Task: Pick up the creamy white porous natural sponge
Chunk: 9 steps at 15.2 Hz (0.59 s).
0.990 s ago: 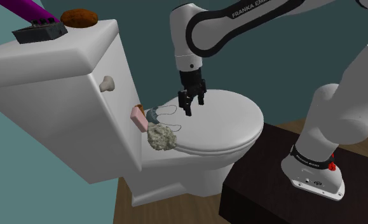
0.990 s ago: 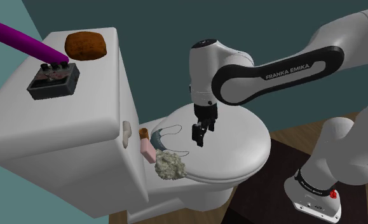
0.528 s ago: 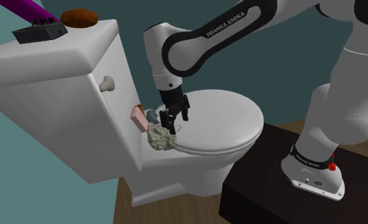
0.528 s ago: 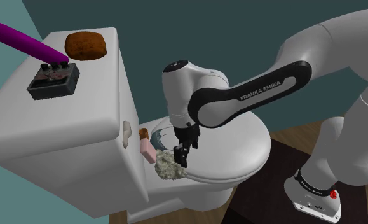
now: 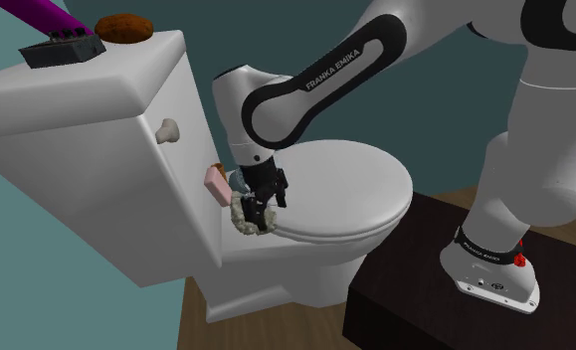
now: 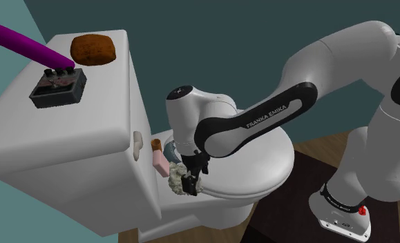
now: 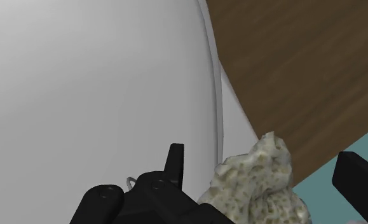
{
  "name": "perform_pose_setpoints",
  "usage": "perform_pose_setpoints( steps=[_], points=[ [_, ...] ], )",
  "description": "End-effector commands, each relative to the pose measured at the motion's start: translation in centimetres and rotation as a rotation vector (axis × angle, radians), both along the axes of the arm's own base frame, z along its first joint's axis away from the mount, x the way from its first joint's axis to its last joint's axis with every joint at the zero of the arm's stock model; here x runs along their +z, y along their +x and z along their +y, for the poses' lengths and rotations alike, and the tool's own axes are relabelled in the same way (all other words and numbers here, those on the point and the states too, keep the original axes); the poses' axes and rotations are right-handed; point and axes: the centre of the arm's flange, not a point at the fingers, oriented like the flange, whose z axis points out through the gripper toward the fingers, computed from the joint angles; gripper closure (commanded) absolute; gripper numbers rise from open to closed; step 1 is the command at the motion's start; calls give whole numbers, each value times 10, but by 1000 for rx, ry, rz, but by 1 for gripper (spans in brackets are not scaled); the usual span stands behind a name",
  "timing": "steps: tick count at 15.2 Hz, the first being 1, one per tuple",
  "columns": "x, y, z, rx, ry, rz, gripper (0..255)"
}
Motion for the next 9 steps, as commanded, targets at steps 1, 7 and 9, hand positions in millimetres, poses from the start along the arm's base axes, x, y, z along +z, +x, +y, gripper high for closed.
perform_pose_setpoints(
  steps=[1, 7, 9],
  points=[
    [-11, 0, 1, 0, 0, 0, 0],
    [-13, 0, 1, 0, 0, 0, 255],
    [-13, 0, 1, 0, 0, 0, 255]
  ],
)
